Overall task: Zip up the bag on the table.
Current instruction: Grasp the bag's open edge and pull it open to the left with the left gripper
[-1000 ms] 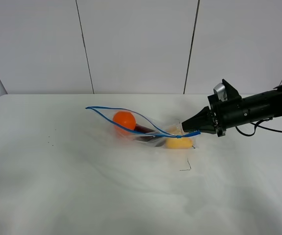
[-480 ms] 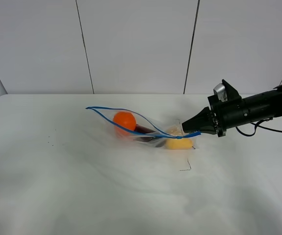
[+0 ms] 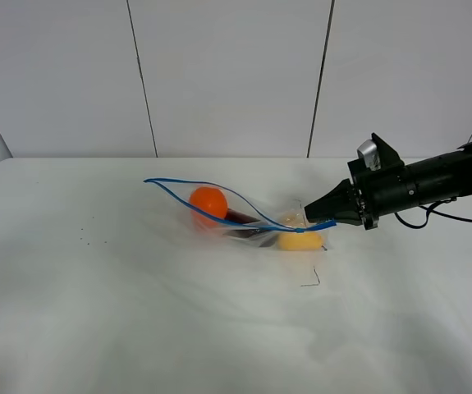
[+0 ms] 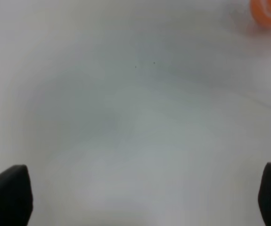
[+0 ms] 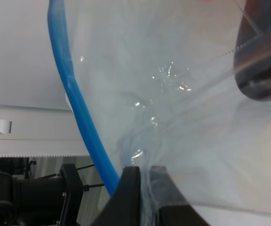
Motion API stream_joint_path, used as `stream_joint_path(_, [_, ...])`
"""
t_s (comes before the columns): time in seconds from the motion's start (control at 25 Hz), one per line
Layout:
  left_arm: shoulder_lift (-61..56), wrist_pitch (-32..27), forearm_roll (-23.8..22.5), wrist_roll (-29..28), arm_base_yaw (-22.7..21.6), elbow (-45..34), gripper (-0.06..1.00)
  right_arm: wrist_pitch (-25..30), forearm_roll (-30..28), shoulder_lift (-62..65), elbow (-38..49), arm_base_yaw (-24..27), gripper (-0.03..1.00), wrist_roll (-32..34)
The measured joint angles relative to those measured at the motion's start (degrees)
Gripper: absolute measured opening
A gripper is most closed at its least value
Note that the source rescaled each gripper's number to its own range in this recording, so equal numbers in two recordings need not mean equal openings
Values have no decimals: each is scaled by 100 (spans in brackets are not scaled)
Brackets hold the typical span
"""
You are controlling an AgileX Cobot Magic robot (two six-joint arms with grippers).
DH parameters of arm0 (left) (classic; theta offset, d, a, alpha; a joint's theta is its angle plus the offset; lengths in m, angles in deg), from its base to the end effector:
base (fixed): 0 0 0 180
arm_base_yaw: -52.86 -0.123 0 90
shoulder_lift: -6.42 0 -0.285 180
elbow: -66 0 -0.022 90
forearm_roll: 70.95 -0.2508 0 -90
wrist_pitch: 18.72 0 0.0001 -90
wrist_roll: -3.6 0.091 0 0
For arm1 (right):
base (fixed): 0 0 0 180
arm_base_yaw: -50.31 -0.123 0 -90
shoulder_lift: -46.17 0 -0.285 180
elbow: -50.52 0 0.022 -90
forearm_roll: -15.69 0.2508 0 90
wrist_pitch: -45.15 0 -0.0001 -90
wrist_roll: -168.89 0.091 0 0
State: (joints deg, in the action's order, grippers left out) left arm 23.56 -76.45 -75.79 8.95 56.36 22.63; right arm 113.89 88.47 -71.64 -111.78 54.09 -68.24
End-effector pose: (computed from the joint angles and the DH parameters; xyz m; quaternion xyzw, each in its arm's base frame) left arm 0.0155 0.0056 0.3067 0.0672 0.8548 0.0505 0.5120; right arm 0.3342 0.0591 0.1705 -0.0616 0.8498 0.5127 0.1053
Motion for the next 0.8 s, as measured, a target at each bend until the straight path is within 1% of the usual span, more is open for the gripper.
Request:
stream_joint_path(0.08, [668, 243, -24, 321, 0, 391, 100, 0, 0, 0, 0, 0, 0, 2])
stream_joint_path(0.12, [668, 243, -24, 321, 0, 391, 100, 0, 0, 0, 0, 0, 0, 7])
stream_joint_path(0.16, [1006, 328, -28, 466, 0, 625, 100, 0, 0, 0, 0, 0, 0, 17])
stream_joint_path(0.32, [2100, 641, -36, 1186, 5, 1395, 100, 0, 0, 0, 0, 0, 0, 26])
stream_joint_path(0.4, [2524, 953, -41, 1533, 42, 1565, 100, 0, 0, 0, 0, 0, 0, 41])
stream_joint_path(0.52, [2954, 1382, -41, 1892, 360, 1627, 100, 0, 0, 0, 0, 0, 0, 47])
stream_joint_path(0.6, [3186, 1493, -66, 2109, 661, 1627, 100, 0, 0, 0, 0, 0, 0, 47])
stream_joint_path(0.72, [3435, 1579, -316, 2258, 1132, 1627, 100, 0, 0, 0, 0, 0, 0, 58])
stream_joint_path(0.8, [3562, 1756, -559, 2281, 1494, 1627, 100, 0, 0, 0, 0, 0, 0, 67])
